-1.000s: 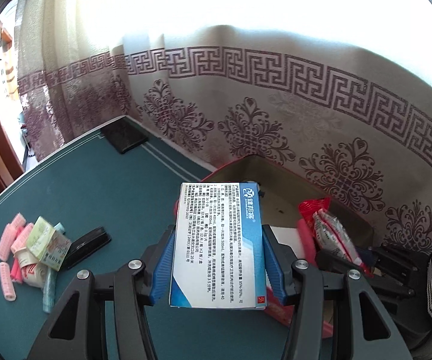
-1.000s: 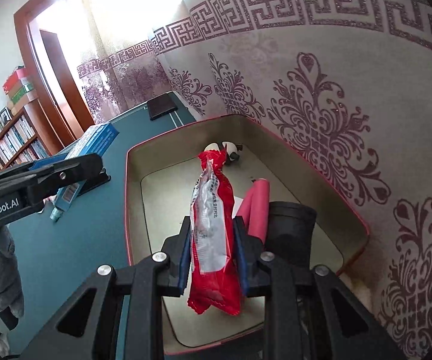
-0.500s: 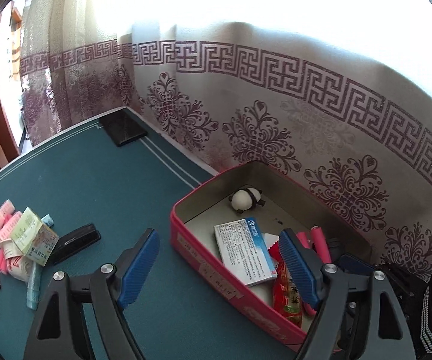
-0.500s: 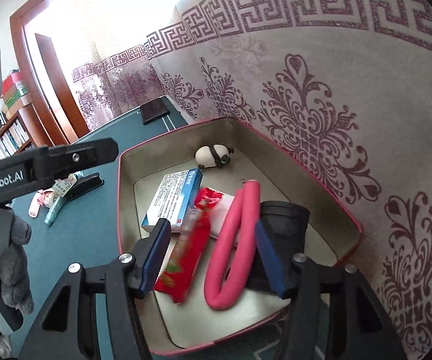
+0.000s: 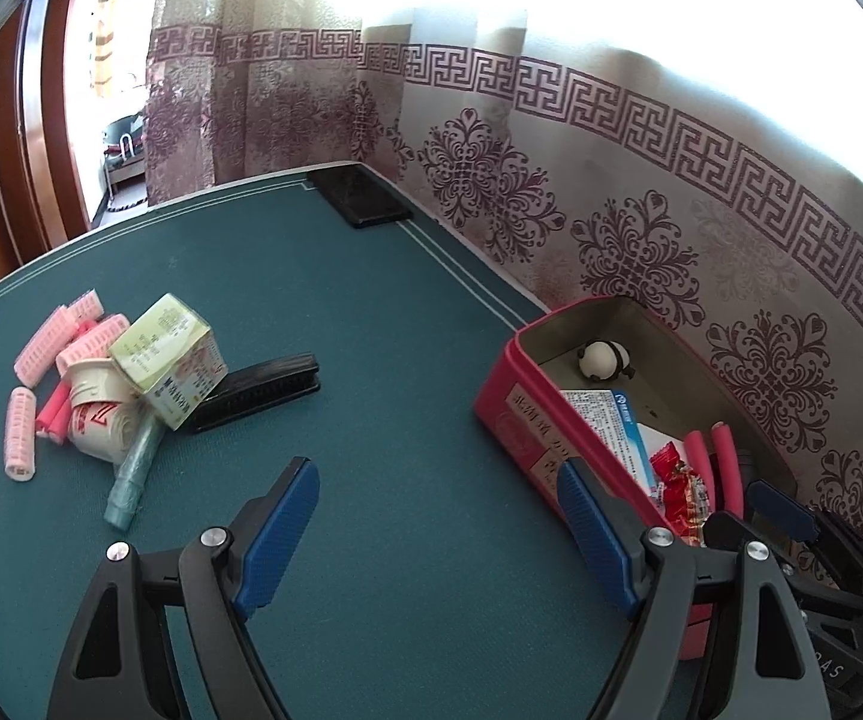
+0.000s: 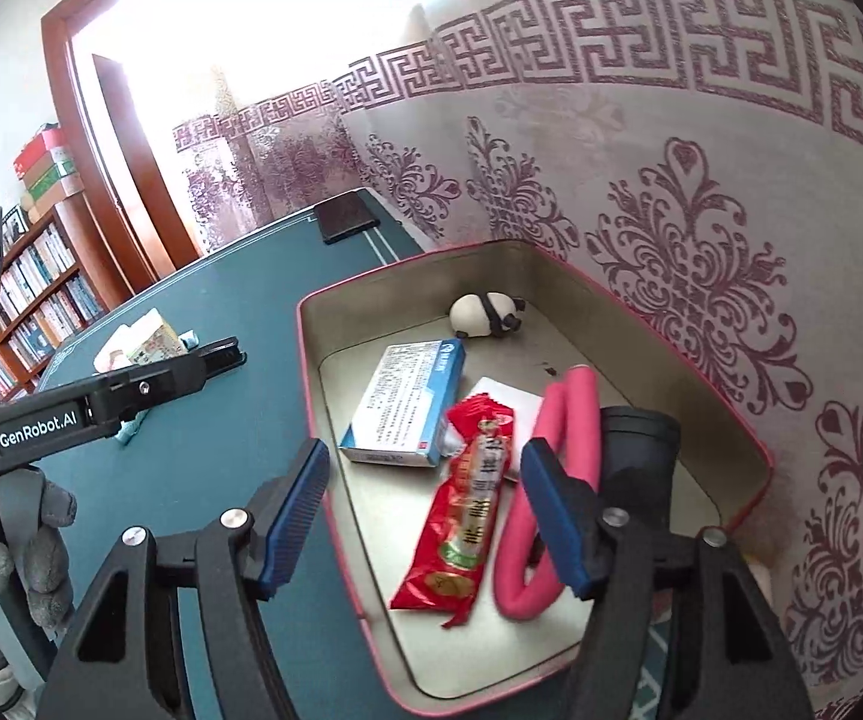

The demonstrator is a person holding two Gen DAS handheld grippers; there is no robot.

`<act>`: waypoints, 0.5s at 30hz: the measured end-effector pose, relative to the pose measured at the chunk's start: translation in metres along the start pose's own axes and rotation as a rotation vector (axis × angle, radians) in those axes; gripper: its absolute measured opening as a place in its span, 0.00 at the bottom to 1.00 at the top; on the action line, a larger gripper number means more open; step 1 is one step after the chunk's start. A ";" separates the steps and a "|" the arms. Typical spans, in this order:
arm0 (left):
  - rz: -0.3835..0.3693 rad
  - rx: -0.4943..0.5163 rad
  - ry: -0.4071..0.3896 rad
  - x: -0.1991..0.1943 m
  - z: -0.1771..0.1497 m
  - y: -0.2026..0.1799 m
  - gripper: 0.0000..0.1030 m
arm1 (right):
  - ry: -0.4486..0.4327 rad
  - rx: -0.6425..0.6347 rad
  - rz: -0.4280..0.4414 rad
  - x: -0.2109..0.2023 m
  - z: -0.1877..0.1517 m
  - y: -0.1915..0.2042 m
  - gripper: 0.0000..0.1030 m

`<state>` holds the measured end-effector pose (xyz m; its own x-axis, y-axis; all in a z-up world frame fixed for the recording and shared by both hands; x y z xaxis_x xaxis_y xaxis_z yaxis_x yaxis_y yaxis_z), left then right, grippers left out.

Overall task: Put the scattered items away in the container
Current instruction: 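Withdraw both grippers from the tin back toward the remaining items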

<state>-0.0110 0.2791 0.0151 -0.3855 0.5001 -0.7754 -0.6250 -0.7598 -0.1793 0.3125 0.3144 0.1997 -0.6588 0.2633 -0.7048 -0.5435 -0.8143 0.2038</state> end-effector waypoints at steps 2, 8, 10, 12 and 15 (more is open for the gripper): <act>0.012 -0.024 0.006 -0.002 -0.006 0.014 0.81 | 0.005 -0.004 0.005 0.002 0.000 0.006 0.69; 0.075 -0.103 -0.001 -0.011 -0.023 0.065 0.81 | 0.003 -0.042 0.033 0.004 0.002 0.032 0.69; 0.099 -0.138 -0.003 -0.014 -0.029 0.084 0.81 | 0.004 -0.060 0.047 0.005 0.003 0.043 0.69; 0.109 -0.180 0.005 -0.015 -0.037 0.102 0.81 | 0.006 -0.080 0.060 0.007 0.004 0.055 0.69; 0.137 -0.234 0.019 -0.015 -0.050 0.129 0.81 | 0.012 -0.109 0.081 0.010 0.003 0.072 0.69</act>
Point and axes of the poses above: each gripper's, at about its wrist camera, not at the fingertips, and x roughly the way its jaws point, y to its left, z to its top, the point moved 9 cm from there along x, roughly the way its jaws point, and after that the axes turned 5 degrees about y, right-handed, at the moved point
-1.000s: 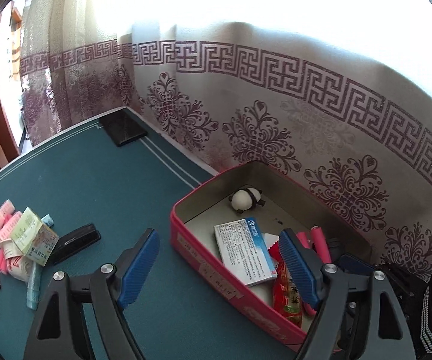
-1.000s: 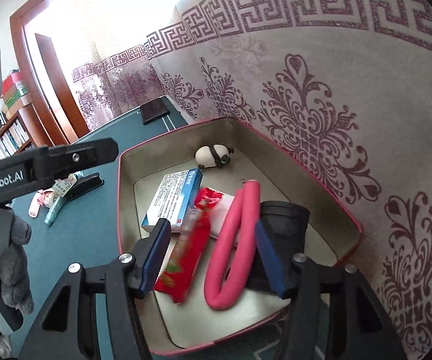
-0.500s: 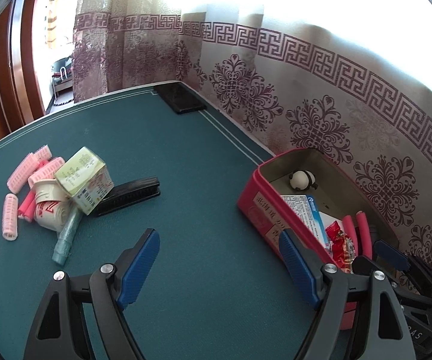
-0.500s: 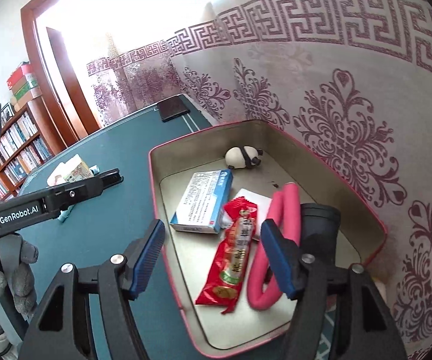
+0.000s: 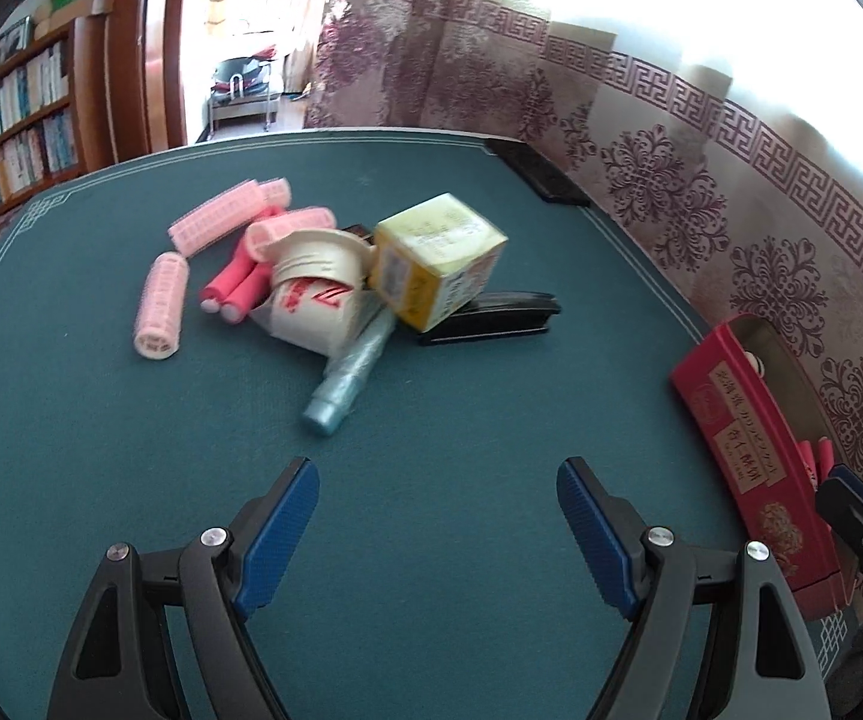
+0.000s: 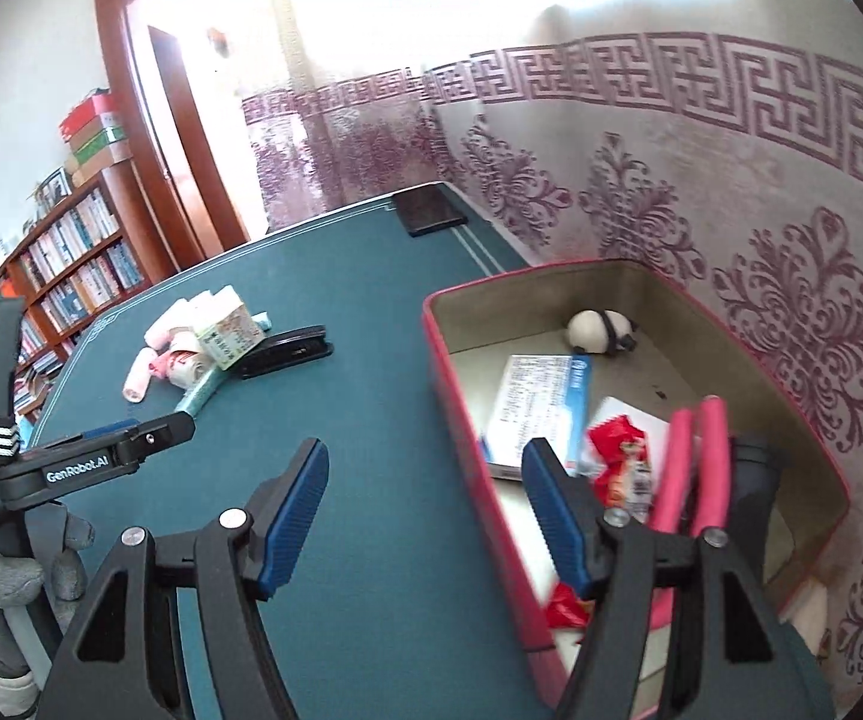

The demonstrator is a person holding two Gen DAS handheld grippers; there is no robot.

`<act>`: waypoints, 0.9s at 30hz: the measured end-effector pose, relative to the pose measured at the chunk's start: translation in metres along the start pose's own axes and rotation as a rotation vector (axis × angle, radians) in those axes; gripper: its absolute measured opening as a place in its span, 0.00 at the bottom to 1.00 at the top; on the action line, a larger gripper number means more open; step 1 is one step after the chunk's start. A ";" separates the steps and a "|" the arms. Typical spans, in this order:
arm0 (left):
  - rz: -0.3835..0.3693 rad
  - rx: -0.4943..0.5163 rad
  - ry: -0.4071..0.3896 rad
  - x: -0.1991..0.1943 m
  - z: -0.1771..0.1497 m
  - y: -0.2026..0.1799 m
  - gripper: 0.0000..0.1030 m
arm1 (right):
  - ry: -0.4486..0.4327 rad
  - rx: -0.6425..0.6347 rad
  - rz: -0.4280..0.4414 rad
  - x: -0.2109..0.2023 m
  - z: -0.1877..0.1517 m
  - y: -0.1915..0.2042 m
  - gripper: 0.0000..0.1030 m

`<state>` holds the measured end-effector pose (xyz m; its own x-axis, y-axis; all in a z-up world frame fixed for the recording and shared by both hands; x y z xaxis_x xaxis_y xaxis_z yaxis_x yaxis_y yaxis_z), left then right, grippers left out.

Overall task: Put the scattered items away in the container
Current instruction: 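Withdraw both grippers from the tin back toward the remaining items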

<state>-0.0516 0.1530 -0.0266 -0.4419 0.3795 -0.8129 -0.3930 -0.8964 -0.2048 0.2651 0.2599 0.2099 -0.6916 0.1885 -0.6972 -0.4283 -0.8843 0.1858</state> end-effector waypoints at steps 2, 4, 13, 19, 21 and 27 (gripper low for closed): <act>0.015 -0.030 0.009 0.002 -0.003 0.016 0.81 | 0.009 -0.017 0.014 0.004 0.000 0.011 0.69; 0.027 -0.055 0.013 0.004 -0.005 0.029 0.81 | 0.021 -0.031 0.027 0.007 -0.002 0.021 0.69; 0.034 -0.087 0.022 0.008 -0.006 0.052 0.81 | 0.094 -0.076 0.086 0.027 -0.013 0.056 0.70; 0.041 -0.099 0.035 0.016 -0.007 0.058 0.81 | 0.142 -0.096 0.132 0.045 -0.013 0.074 0.73; 0.044 -0.105 0.038 0.017 -0.007 0.060 0.81 | 0.144 -0.108 0.142 0.050 -0.009 0.081 0.73; 0.048 -0.118 0.039 0.014 -0.006 0.070 0.81 | 0.146 -0.141 0.179 0.067 0.007 0.105 0.73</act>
Point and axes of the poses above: each gripper's, at about its wrist camera, not at the fingertips, and x roughly the way its jaws point, y to its left, z to its top, the point moved 9 cm from there along x, roughly the way its jaws point, and after that the axes turned 5 degrees about y, right-handed, at the moved point
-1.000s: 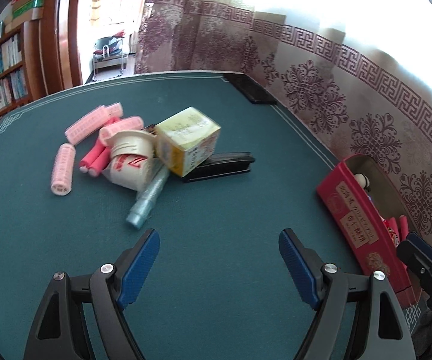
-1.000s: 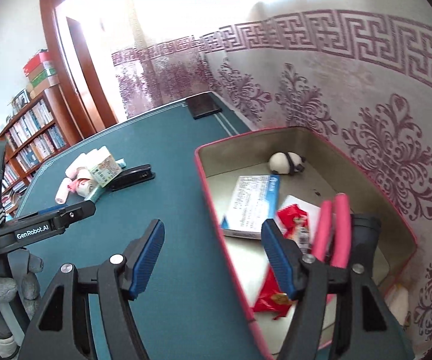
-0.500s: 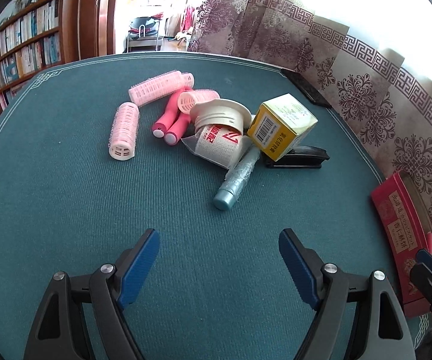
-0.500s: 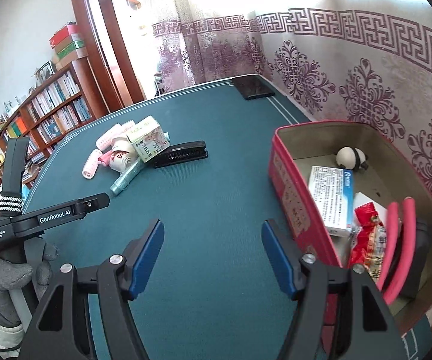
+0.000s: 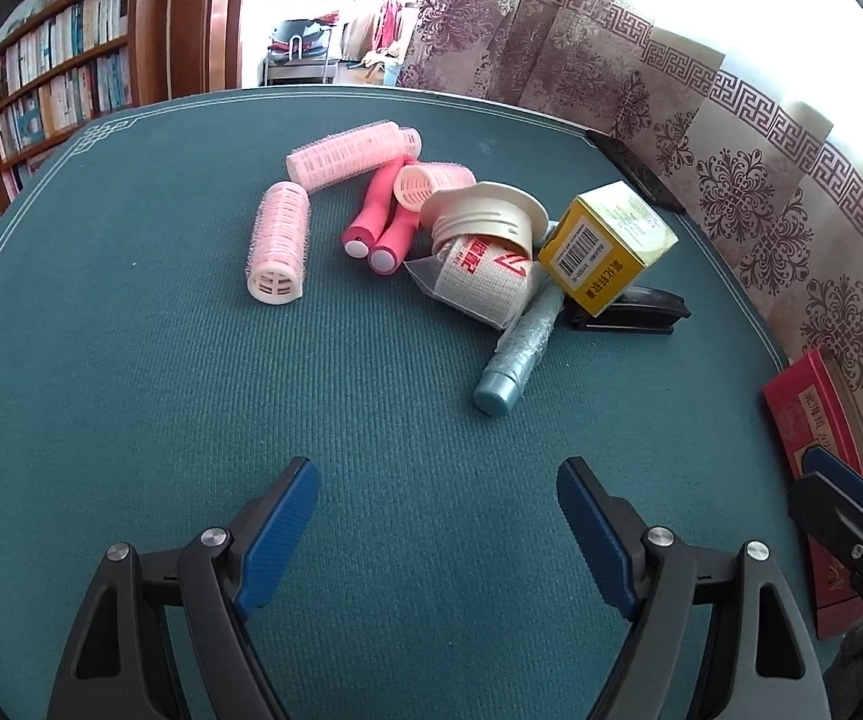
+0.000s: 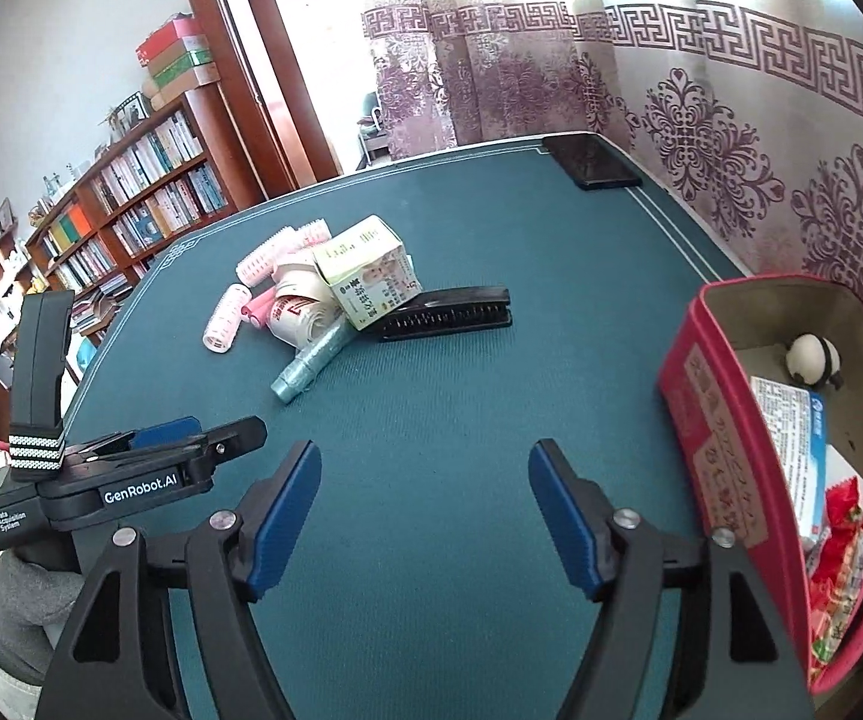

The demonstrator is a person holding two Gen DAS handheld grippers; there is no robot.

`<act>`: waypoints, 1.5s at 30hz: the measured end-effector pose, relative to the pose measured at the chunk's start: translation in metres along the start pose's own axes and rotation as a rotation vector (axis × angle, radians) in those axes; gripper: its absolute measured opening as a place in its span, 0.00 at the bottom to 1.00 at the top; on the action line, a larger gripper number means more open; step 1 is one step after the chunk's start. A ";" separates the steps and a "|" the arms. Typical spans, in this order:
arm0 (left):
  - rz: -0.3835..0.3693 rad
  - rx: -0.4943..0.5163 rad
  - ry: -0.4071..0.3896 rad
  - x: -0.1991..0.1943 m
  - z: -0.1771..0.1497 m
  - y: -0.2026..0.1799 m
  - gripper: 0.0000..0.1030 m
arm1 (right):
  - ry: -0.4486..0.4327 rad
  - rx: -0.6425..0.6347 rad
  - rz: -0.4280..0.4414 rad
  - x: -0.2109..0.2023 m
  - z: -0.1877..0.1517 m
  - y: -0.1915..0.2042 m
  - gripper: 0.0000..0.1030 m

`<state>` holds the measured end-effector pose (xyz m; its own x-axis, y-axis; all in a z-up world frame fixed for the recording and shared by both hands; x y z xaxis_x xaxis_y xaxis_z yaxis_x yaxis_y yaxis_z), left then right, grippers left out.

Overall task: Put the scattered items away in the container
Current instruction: 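Withdraw both grippers from the tin back toward the remaining items, then move left gripper to pink hair curler while right gripper approaches black comb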

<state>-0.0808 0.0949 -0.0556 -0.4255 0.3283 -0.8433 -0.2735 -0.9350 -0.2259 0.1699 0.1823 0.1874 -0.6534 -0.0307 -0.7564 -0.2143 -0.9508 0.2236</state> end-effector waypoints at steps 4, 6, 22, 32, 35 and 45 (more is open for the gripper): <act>0.030 -0.006 -0.018 -0.005 0.008 0.014 0.81 | -0.001 -0.019 0.011 0.013 0.013 0.011 0.74; 0.050 -0.013 -0.023 -0.007 0.014 0.025 0.81 | -0.002 -0.028 0.014 0.019 0.019 0.015 0.74; 0.205 -0.026 -0.078 0.024 0.098 0.077 0.81 | 0.021 -0.028 -0.003 0.045 0.023 0.014 0.75; 0.239 -0.011 -0.083 0.051 0.112 0.081 0.48 | 0.034 -0.015 -0.014 0.055 0.024 0.008 0.75; 0.204 -0.015 -0.084 0.047 0.108 0.081 0.36 | 0.050 0.010 0.000 0.060 0.027 0.005 0.75; 0.169 0.001 -0.077 0.031 0.078 0.080 0.36 | 0.076 0.030 -0.057 0.093 0.052 -0.007 0.77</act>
Point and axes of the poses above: each gripper's, at about its wrist camera, not at the fingertips, and x roughly the way its jaws point, y to its left, z to its top, the point moved 9 cm from there along x, roughly the way its jaws point, and after that the axes turned 5 degrees about y, right-handed, at the moved point
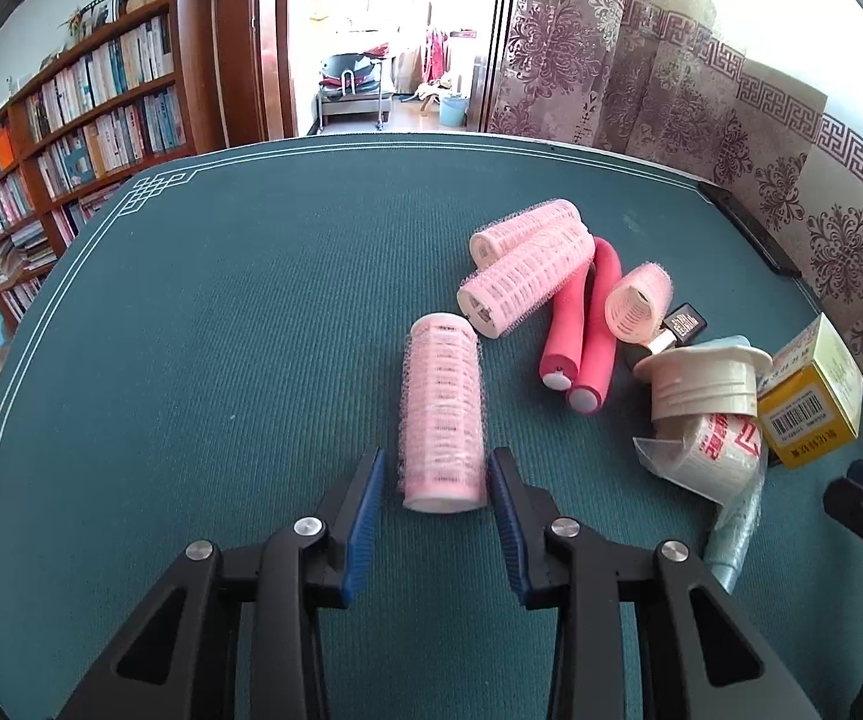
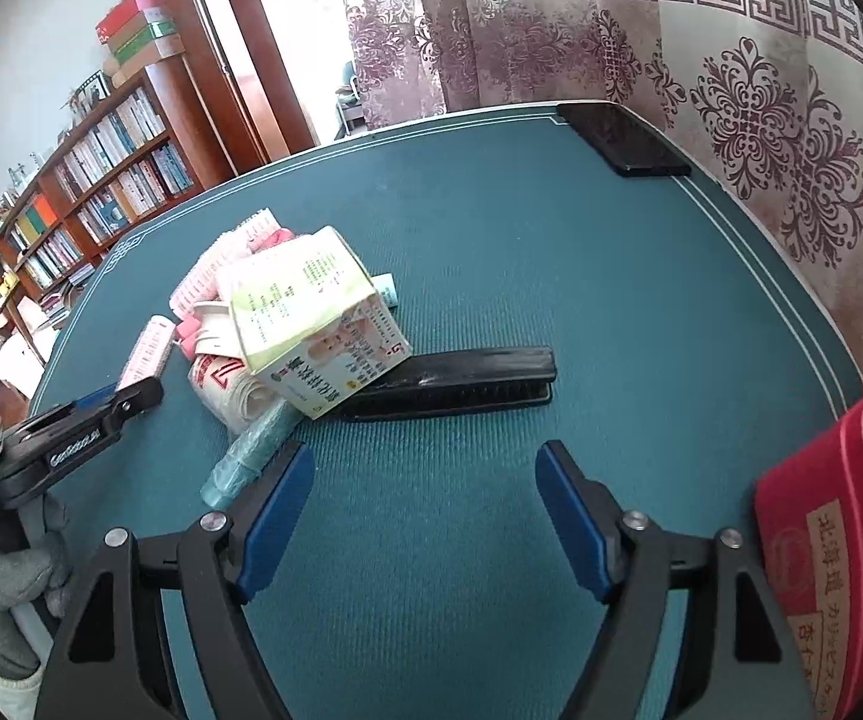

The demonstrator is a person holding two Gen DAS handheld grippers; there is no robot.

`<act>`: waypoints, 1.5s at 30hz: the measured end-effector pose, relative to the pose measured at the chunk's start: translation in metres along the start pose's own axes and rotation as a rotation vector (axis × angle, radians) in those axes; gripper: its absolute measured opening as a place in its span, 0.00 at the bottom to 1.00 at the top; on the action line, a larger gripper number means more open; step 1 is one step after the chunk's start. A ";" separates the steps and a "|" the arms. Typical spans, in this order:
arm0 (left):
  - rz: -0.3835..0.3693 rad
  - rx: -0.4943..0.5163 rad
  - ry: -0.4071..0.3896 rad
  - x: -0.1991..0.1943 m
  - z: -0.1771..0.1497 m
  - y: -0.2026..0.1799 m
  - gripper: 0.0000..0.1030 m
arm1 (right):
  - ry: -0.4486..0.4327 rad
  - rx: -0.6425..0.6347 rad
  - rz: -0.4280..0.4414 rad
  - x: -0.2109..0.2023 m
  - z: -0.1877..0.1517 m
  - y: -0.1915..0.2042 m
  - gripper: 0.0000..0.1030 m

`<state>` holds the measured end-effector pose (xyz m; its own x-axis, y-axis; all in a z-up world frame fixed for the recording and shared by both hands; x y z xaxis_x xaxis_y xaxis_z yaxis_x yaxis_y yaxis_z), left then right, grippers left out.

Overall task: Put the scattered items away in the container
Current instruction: 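Move left gripper to pink hair curler while right gripper approaches black comb, then close left gripper on pink hair curler while right gripper grasps black comb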

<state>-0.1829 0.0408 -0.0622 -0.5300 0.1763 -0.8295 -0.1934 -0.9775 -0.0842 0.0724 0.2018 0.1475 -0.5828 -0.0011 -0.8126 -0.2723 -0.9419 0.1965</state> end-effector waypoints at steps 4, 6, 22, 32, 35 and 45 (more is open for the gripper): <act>0.001 -0.002 -0.013 -0.003 -0.005 0.003 0.36 | -0.026 0.056 0.000 0.006 0.015 -0.012 0.77; 0.014 0.005 -0.018 -0.002 -0.003 0.002 0.36 | -0.042 0.079 -0.022 0.008 0.023 -0.018 0.77; 0.006 -0.002 -0.009 0.003 0.008 0.004 0.43 | 0.079 -0.143 -0.070 0.042 0.016 0.002 0.79; 0.026 0.028 0.002 0.015 0.021 0.001 0.70 | 0.113 -0.155 0.115 -0.001 -0.050 0.007 0.79; 0.041 0.046 0.001 0.020 0.027 -0.002 0.70 | 0.108 -0.151 0.115 -0.012 -0.063 0.009 0.79; -0.001 0.076 -0.007 0.018 0.032 -0.005 0.29 | 0.066 -0.024 0.117 -0.033 -0.072 -0.003 0.80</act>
<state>-0.2177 0.0528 -0.0587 -0.5354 0.1786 -0.8255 -0.2559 -0.9657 -0.0430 0.1482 0.1807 0.1342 -0.5574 -0.1324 -0.8196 -0.1869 -0.9419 0.2792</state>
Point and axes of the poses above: each gripper's, at about its wrist camera, not at the fingertips, and x roughly the way its jaws point, y to its left, z to its top, the point moved 9 cm from there along x, roughly the way its jaws point, and after that the axes turned 5 degrees about y, right-handed, at the moved point
